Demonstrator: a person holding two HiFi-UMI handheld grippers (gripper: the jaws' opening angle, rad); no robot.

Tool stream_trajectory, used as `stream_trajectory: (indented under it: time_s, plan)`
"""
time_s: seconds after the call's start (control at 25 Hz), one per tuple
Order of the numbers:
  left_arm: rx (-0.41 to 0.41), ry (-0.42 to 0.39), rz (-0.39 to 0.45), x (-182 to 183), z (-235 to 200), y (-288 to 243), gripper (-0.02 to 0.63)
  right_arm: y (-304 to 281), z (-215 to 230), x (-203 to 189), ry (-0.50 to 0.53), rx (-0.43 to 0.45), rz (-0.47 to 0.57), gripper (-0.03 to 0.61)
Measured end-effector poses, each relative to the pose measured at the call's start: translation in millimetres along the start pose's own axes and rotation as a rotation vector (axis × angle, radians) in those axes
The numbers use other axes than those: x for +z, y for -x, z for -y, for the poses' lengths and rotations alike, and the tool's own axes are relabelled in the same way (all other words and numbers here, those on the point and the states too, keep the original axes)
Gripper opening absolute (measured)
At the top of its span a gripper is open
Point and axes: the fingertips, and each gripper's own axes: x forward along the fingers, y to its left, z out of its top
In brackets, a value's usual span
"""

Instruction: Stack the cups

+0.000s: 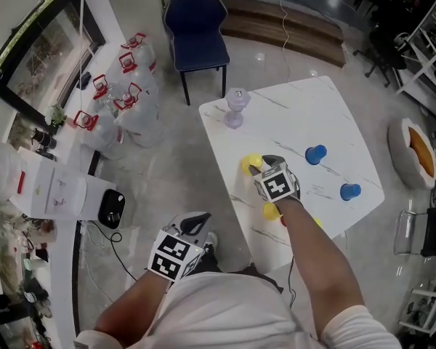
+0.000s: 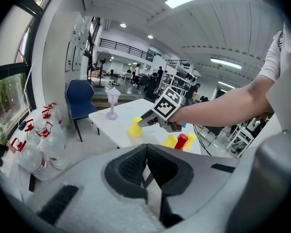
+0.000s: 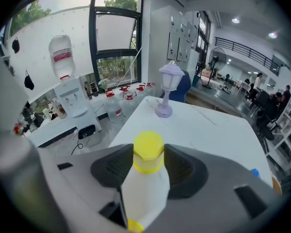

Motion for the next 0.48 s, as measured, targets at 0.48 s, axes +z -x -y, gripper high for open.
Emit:
stream_trajectory:
  time_s: [0.48]
  plan:
    - [-0.09, -0.067, 0.018, 21, 39, -26, 0.009, 142, 20, -15, -0.125, -0.087, 0.164, 0.204]
